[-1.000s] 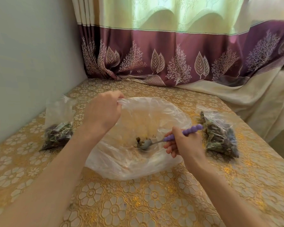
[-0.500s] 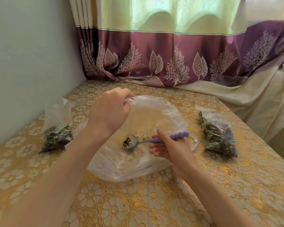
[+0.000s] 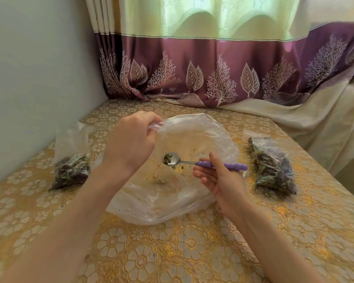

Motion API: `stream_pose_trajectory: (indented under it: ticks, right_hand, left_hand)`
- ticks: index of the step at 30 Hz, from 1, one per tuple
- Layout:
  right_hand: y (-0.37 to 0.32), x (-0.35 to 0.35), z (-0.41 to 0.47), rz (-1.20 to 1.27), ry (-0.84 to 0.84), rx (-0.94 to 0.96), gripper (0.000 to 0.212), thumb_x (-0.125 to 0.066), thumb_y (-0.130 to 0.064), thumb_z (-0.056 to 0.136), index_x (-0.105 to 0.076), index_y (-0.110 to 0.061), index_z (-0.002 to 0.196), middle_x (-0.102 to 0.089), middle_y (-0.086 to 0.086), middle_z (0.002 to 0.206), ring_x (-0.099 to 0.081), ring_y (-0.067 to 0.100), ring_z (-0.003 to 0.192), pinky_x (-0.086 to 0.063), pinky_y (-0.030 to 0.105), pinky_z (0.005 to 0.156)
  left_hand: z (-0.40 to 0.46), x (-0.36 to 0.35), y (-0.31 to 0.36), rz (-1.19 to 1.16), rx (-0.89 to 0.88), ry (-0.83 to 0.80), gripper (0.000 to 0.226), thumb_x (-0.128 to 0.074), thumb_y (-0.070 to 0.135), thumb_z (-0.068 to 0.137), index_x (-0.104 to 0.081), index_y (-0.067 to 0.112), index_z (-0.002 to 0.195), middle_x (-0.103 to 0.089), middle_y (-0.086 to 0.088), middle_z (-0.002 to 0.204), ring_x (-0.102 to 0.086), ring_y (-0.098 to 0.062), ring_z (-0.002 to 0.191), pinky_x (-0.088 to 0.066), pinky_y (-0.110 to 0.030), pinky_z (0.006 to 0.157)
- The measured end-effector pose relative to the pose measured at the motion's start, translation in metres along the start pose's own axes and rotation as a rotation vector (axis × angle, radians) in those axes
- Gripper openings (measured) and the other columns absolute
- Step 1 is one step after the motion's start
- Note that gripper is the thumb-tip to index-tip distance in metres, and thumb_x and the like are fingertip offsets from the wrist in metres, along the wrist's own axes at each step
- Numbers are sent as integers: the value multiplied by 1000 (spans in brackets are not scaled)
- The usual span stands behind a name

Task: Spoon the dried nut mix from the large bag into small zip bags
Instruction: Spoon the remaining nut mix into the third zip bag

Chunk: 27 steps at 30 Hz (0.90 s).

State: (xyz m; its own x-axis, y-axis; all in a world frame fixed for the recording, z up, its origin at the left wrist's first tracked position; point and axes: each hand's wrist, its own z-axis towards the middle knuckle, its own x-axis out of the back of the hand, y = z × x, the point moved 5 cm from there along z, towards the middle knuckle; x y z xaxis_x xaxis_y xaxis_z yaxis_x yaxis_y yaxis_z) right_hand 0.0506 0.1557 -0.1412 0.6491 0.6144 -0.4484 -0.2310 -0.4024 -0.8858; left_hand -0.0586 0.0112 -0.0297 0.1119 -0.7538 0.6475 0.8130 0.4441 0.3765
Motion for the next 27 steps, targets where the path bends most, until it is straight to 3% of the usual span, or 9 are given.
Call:
stream_pose_trajectory:
  ticks: [5, 10, 16, 27]
  right_hand:
    - [-2, 5, -3, -43, 7, 18, 32, -57, -26, 92, -66, 3, 83, -70, 13, 65, -65, 13, 49, -48, 16, 42]
    - [-11, 17, -4, -254, 93, 99, 40, -53, -28, 96, -65, 5, 75, -66, 14, 56, -60, 15, 40, -39, 17, 33]
    - [-14, 24, -4, -377, 166, 145, 42, -50, -26, 97, -65, 0, 67, -66, 12, 51, -58, 15, 36, -37, 17, 29]
    - [-10, 23, 2, -216, 197, 134, 35, -53, -25, 96, -65, -1, 73, -67, 8, 54, -63, 14, 43, -43, 16, 35]
  left_hand:
    - [2, 0, -6, 23, 31, -6, 22, -54, 9, 90, -68, 16, 105, -67, -2, 104, -61, -22, 87, -51, -39, 78]
    - [6, 4, -9, 48, 32, 20, 23, -53, 8, 90, -69, 15, 105, -68, -4, 102, -60, -22, 86, -46, -33, 75]
    - [5, 9, -2, 44, 10, 33, 23, -54, 9, 90, -68, 16, 106, -67, -3, 102, -60, -24, 89, -49, -39, 79]
    - [2, 15, 19, -74, -67, 25, 22, -58, 7, 88, -70, 17, 102, -68, 0, 97, -62, -21, 86, -51, -42, 78]
